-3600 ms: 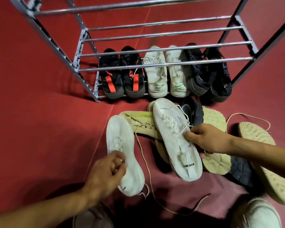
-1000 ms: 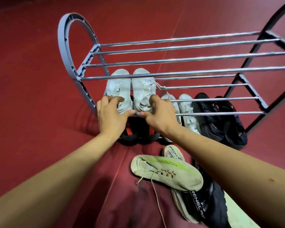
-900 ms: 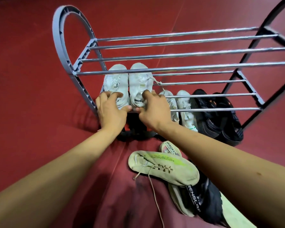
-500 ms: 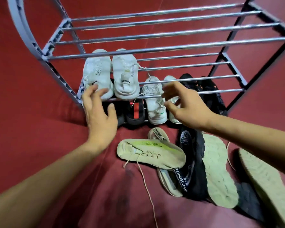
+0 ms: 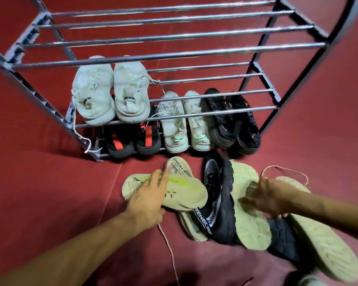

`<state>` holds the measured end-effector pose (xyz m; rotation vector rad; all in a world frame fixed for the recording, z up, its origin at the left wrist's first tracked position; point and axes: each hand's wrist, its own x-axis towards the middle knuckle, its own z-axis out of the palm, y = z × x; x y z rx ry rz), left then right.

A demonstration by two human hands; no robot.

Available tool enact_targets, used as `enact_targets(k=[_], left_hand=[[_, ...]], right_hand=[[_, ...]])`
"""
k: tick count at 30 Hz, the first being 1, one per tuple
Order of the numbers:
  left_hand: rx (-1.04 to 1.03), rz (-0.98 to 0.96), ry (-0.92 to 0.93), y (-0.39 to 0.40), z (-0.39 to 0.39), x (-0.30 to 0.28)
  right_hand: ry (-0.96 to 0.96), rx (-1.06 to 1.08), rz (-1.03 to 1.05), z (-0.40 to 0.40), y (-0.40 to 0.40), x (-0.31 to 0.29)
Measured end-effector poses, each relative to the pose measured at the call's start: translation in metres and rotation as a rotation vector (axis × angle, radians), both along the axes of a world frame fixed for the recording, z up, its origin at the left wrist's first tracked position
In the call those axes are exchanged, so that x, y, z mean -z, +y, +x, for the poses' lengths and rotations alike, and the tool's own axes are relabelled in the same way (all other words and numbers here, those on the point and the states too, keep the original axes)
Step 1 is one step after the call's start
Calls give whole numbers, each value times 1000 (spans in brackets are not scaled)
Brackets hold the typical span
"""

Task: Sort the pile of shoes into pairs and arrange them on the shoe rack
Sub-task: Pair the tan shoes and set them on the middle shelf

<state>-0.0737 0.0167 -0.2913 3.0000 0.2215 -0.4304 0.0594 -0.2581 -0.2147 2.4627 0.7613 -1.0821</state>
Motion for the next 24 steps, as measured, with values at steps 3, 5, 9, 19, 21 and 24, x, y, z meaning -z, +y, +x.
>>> enact_targets(k=[3,5,9,19,21,24], left_hand=[[-45,152,58,-1,-1,-14],[-146,173,111,6,-9,-20],[-774,-302,140,34,-24,-12],[-702,-381,272,13,-31,31],[-681,-417,228,18,-38,31],[-658,-440,140,19,-48,29]], right_hand=[[-65,230,112,-8,-10,10],[-57,375,152,-6,-15,14],[-61,502,231,-5,-23,25],[51,941,474,-17,-34,48],[92,1031,561,-20,-32,42],[187,1191,657,-19,-27,21]])
